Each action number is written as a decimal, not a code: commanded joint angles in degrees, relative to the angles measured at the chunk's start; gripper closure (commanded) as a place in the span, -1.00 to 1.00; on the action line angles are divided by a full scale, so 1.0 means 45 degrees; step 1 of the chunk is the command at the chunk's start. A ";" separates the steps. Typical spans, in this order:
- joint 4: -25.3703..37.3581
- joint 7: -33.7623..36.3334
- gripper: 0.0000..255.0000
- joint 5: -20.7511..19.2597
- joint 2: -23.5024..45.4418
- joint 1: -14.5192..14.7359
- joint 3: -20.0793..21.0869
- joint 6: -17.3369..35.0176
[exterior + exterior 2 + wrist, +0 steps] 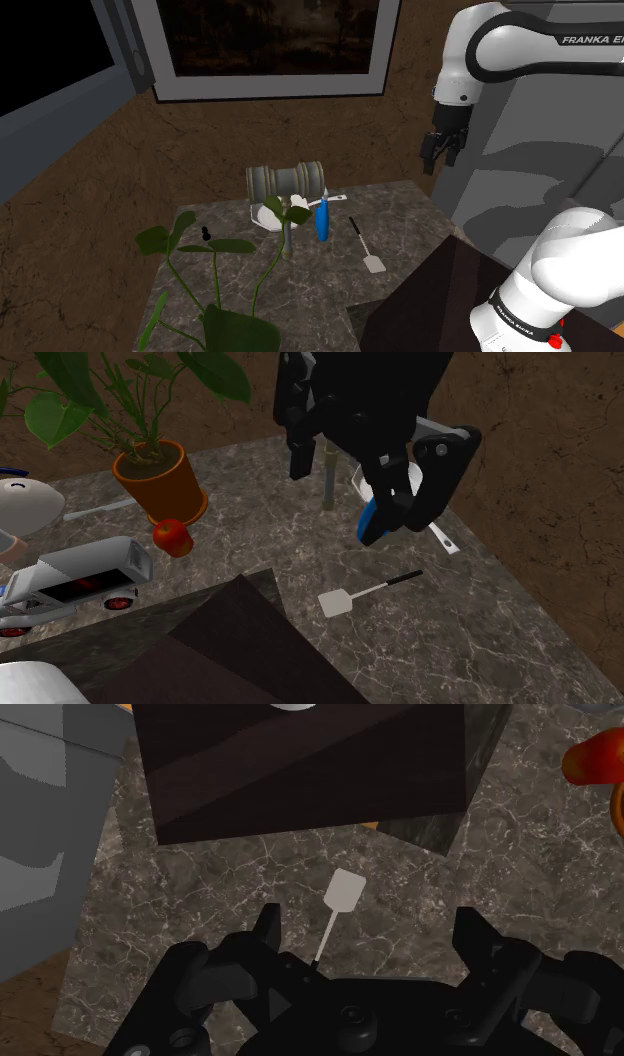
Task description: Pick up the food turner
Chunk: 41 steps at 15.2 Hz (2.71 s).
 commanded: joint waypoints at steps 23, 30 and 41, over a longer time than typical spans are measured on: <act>-0.3488 0.3080 -1.00 -0.0293 0.7564 -0.0981 0.1486 1.2760; -0.2286 0.5326 -1.00 -0.2305 1.1732 -0.1220 0.1174 1.6176; -0.0630 0.6913 -1.00 -0.3611 1.5537 -0.0198 -0.0268 1.8636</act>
